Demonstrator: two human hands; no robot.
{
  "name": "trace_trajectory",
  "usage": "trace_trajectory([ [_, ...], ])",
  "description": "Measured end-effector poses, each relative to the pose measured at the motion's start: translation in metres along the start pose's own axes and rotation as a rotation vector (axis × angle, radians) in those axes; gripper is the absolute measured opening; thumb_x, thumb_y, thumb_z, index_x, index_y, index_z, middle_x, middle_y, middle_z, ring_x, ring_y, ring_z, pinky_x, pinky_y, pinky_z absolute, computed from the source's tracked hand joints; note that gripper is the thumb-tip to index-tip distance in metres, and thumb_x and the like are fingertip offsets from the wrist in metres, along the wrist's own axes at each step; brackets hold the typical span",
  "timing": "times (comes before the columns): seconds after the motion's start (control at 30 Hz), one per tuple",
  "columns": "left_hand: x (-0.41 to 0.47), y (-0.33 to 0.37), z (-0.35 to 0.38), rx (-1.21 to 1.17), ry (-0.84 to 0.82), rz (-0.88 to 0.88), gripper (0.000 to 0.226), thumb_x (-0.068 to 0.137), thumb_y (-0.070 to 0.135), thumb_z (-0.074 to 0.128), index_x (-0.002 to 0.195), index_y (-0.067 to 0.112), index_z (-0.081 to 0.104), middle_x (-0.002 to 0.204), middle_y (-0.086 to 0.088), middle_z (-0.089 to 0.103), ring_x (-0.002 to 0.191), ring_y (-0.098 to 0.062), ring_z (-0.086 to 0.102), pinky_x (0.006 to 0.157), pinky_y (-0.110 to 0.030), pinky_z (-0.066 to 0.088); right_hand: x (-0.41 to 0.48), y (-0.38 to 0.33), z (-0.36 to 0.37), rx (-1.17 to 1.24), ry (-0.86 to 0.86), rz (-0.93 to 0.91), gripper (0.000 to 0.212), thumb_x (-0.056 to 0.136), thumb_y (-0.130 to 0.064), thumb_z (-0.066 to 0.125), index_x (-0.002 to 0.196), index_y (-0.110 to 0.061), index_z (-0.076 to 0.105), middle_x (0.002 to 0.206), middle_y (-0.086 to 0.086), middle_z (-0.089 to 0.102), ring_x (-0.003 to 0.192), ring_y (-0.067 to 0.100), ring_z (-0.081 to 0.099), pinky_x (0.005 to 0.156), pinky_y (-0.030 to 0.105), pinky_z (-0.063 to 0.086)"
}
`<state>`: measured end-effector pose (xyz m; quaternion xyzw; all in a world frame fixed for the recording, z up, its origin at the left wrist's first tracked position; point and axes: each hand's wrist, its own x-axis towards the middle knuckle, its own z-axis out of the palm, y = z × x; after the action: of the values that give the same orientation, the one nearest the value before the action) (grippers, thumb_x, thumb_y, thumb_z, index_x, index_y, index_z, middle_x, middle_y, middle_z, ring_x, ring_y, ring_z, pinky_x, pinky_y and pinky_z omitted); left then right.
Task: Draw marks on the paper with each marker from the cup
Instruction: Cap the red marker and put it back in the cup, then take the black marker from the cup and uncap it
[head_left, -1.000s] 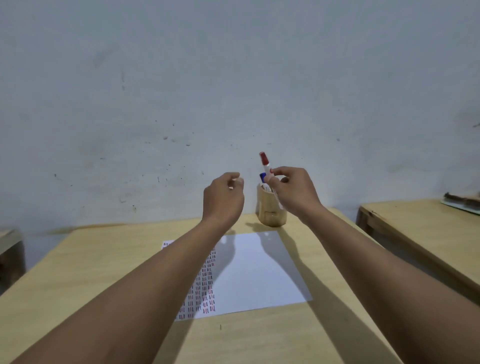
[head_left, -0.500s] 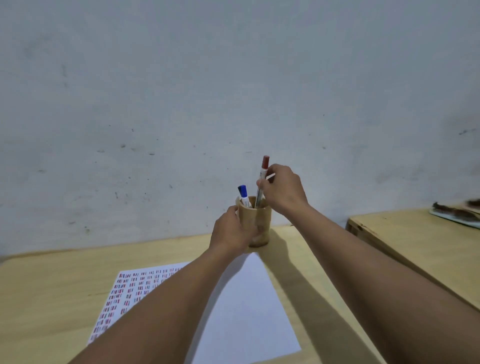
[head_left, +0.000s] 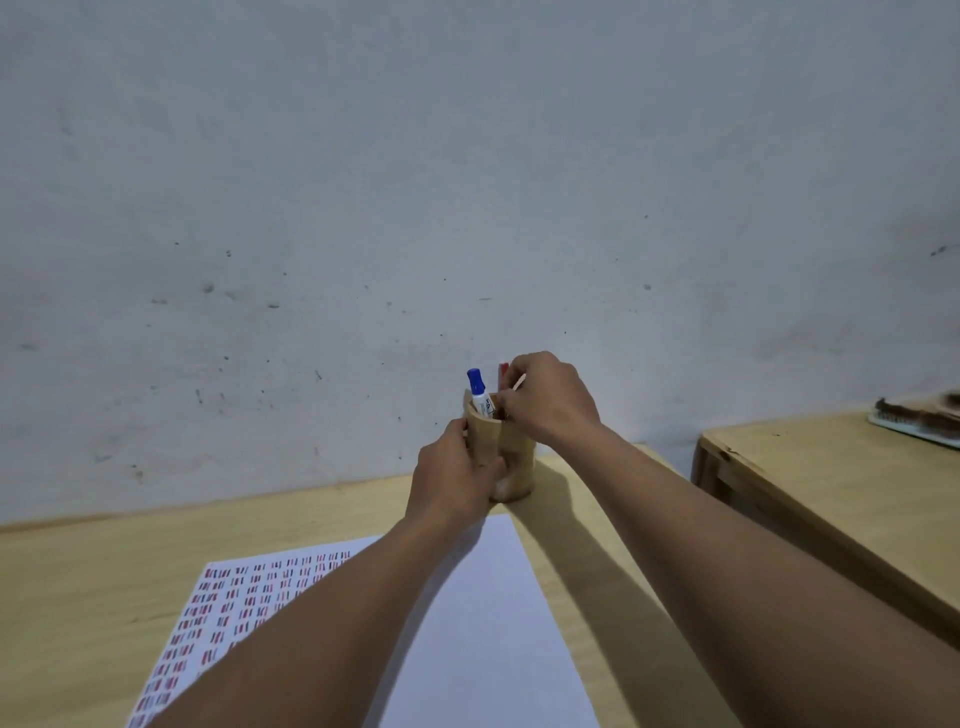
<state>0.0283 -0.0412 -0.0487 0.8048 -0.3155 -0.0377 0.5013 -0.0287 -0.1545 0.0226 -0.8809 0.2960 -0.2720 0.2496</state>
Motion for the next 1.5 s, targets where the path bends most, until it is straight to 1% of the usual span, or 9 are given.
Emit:
trace_trajectory([
  [0.2, 0.001, -0.002, 0.0, 0.009, -0.004, 0.004, 0.041, 0.08, 0.028, 0.072, 0.118, 0.023, 0.059, 0.106, 0.006, 0.07, 0.095, -0.015, 0.068, 0.084, -0.039, 0.059, 0.009, -0.004, 0.003, -0.081, -0.122, -0.059, 0.03, 0.084, -0.016, 0.069, 0.112, -0.024, 0.077, 0.105, 0.002, 0.074, 0.096, 0.024, 0.069, 0.079, 0.035, 0.058],
  [0.43, 0.002, -0.003, 0.0, 0.007, -0.017, 0.02, 0.047, 0.079, 0.028, 0.073, 0.123, 0.02, 0.058, 0.111, 0.003, 0.07, 0.099, -0.017, 0.068, 0.087, -0.041, 0.058, 0.018, 0.001, 0.007, -0.076, -0.157, -0.074, 0.023, 0.081, -0.016, 0.07, 0.1, -0.024, 0.08, 0.096, 0.001, 0.076, 0.091, 0.024, 0.07, 0.082, 0.041, 0.06],
  [0.6, 0.0, -0.003, 0.0, 0.017, -0.016, 0.023, 0.046, 0.08, 0.028, 0.073, 0.123, 0.02, 0.058, 0.112, 0.004, 0.07, 0.1, -0.017, 0.068, 0.088, -0.041, 0.058, 0.019, 0.005, 0.011, -0.022, -0.121, -0.062, 0.007, 0.082, -0.016, 0.069, 0.089, -0.018, 0.07, 0.086, 0.003, 0.07, 0.081, 0.024, 0.065, 0.07, 0.035, 0.053],
  [0.83, -0.007, 0.004, 0.001, 0.023, -0.007, 0.019, 0.046, 0.083, 0.031, 0.073, 0.125, 0.022, 0.057, 0.111, 0.008, 0.068, 0.099, -0.015, 0.065, 0.086, -0.034, 0.056, 0.005, 0.002, -0.011, 0.262, -0.003, -0.022, 0.005, 0.089, -0.018, 0.067, 0.094, -0.016, 0.065, 0.078, -0.002, 0.063, 0.071, 0.018, 0.061, 0.061, 0.028, 0.047],
  [1.03, -0.018, 0.016, -0.006, 0.026, -0.001, -0.003, 0.034, 0.085, 0.024, 0.068, 0.117, 0.022, 0.059, 0.103, 0.007, 0.066, 0.092, -0.015, 0.062, 0.067, -0.025, 0.047, -0.018, -0.015, -0.038, 0.436, 0.075, -0.071, 0.012, 0.09, -0.018, 0.067, 0.1, -0.014, 0.062, 0.087, -0.009, 0.062, 0.076, 0.005, 0.058, 0.058, 0.02, 0.042],
  [1.1, -0.024, 0.022, -0.013, 0.019, 0.026, 0.01, 0.04, 0.088, 0.023, 0.068, 0.126, 0.02, 0.058, 0.105, 0.006, 0.063, 0.101, -0.019, 0.062, 0.075, -0.026, 0.045, -0.027, -0.023, -0.042, 0.466, 0.094, -0.093, 0.013, 0.09, -0.02, 0.065, 0.102, -0.016, 0.06, 0.092, -0.009, 0.063, 0.08, 0.006, 0.061, 0.056, 0.02, 0.042],
  [1.23, -0.038, 0.041, -0.037, -0.072, 0.175, 0.072, 0.045, 0.095, 0.023, 0.061, 0.139, 0.016, 0.055, 0.129, -0.002, 0.065, 0.117, -0.014, 0.061, 0.09, -0.021, 0.042, -0.046, -0.035, -0.045, 0.461, 0.073, -0.134, 0.012, 0.093, -0.022, 0.062, 0.105, -0.02, 0.06, 0.093, -0.008, 0.066, 0.081, 0.01, 0.066, 0.068, 0.033, 0.056],
  [1.43, -0.056, 0.068, -0.082, -0.24, 0.345, 0.137, 0.033, 0.099, 0.021, 0.052, 0.13, 0.024, 0.065, 0.112, 0.003, 0.073, 0.092, -0.004, 0.064, 0.079, -0.013, 0.044, -0.072, -0.047, -0.038, 0.375, -0.027, -0.196, 0.007, 0.093, -0.023, 0.062, 0.099, -0.025, 0.066, 0.085, -0.006, 0.07, 0.07, 0.013, 0.063, 0.062, 0.026, 0.045],
  [1.5, -0.058, 0.07, -0.092, -0.339, 0.319, 0.144, 0.03, 0.097, 0.026, 0.056, 0.124, 0.029, 0.068, 0.104, 0.006, 0.075, 0.092, -0.006, 0.07, 0.087, -0.024, 0.055, -0.081, -0.049, -0.036, 0.329, -0.061, -0.211, 0.009, 0.094, -0.022, 0.063, 0.101, -0.025, 0.069, 0.083, -0.01, 0.067, 0.073, 0.01, 0.06, 0.061, 0.025, 0.042],
])
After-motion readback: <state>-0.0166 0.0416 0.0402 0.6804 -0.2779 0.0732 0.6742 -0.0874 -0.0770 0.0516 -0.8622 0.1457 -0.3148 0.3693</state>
